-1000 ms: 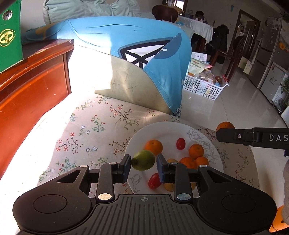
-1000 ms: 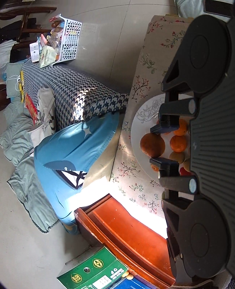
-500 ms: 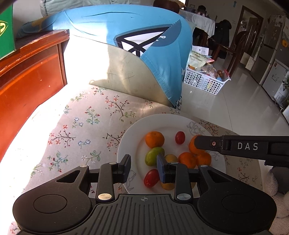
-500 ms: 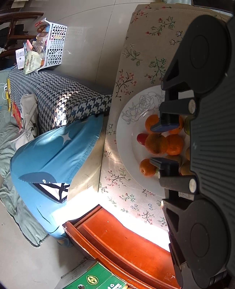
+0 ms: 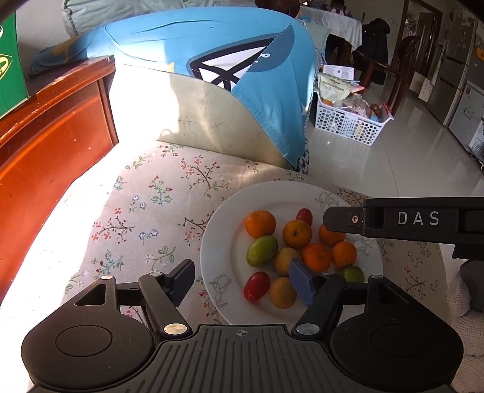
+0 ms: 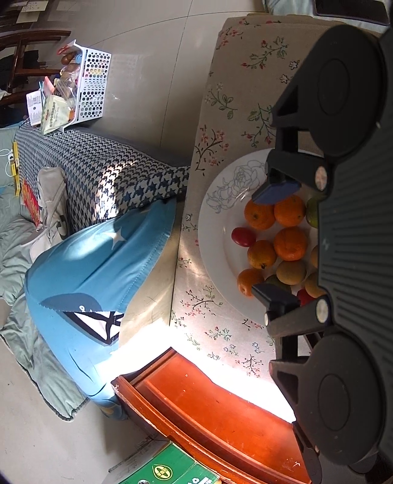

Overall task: Organize fruits
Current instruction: 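Lift both open tools away from the filled plate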

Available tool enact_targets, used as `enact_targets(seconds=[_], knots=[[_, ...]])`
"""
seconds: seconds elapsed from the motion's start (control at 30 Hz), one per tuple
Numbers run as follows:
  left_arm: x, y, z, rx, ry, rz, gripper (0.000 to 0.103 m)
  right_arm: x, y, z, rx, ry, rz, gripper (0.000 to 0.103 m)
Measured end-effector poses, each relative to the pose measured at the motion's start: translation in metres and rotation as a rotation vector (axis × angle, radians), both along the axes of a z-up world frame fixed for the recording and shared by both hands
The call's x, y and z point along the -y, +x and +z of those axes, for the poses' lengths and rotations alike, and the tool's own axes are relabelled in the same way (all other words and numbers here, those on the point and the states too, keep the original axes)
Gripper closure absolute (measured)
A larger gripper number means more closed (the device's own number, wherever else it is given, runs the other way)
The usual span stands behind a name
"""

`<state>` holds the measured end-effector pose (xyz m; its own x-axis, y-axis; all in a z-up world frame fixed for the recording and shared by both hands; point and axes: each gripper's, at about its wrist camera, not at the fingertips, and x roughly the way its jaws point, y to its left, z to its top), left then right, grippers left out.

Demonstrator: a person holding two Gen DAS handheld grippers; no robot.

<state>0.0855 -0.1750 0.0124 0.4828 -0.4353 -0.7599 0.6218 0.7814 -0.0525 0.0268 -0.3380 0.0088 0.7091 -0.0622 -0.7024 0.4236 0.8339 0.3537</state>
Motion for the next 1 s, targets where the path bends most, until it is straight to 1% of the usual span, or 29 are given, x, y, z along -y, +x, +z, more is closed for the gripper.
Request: enact_targets(seconds=[0.07, 0.13, 0.27, 0.43, 0.53, 0.63, 0.83, 1.0], knots=[[-0.001, 0.000, 0.000, -0.003, 0.010, 0.011, 0.029, 0.000, -0.002, 0.003, -0.005, -0.004, -0.011, 0.036], [-0.001, -0.002, 0.001, -0.001, 0.018, 0.018, 0.028, 0.000, -0.004, 0.006, -0.004, -0.005, -0.016, 0.035], [-0.002, -0.006, 0.005, 0.003, 0.038, 0.033, 0.024, -0.003, -0.007, 0.013, -0.026, -0.017, -0.032, 0.029], [-0.006, -0.011, 0.012, 0.005, 0.064, 0.055, 0.023, -0.011, -0.010, 0.022, -0.052, -0.072, -0.047, 0.024], [-0.009, -0.014, 0.018, 0.013, 0.077, 0.070, 0.021, -0.015, -0.017, 0.027, -0.048, -0.098, -0.056, 0.022], [-0.014, -0.017, 0.023, 0.020, 0.088, 0.094, 0.014, -0.016, -0.026, 0.031, -0.051, -0.105, -0.072, 0.017], [-0.023, -0.029, 0.032, 0.012, 0.105, 0.121, 0.013, -0.018, -0.042, 0.030, -0.079, -0.104, -0.102, 0.015], [-0.031, -0.040, 0.036, 0.008, 0.117, 0.147, 0.011, -0.024, -0.055, 0.025, -0.120, -0.138, -0.117, 0.012]])
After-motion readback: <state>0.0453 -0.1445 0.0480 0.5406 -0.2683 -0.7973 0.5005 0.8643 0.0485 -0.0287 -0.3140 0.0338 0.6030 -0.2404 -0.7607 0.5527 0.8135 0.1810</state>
